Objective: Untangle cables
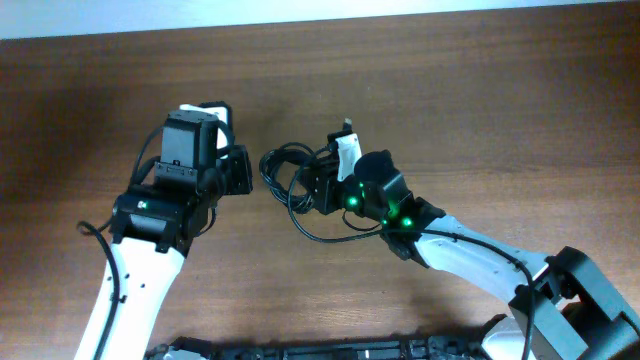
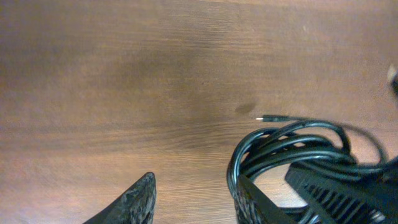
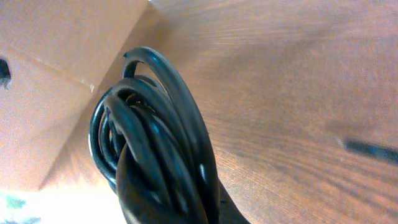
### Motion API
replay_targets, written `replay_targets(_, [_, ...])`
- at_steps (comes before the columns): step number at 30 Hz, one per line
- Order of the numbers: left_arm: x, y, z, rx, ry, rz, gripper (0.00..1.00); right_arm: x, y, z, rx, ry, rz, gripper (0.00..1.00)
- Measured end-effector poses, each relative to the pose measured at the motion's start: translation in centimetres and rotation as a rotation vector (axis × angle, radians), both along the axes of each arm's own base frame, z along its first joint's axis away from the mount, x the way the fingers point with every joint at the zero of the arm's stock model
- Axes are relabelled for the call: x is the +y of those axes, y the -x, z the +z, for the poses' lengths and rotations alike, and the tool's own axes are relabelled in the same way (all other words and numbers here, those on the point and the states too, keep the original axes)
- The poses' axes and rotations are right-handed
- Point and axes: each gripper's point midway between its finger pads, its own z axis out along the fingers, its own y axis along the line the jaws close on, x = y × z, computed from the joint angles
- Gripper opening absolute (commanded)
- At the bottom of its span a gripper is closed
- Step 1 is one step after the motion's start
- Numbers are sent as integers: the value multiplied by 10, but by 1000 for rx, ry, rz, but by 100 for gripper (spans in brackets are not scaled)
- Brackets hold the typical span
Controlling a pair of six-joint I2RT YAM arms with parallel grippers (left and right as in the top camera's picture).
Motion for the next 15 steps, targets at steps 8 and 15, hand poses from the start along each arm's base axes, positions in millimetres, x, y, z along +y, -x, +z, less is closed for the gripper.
replay_targets(8, [-28,4,-13,22,-40,-305,42,-5,10,18,-99,-56,245,4])
replay_targets(15, [-42,5,-41,135,19,-373,41,-5,16,16,-96,-59,286,4])
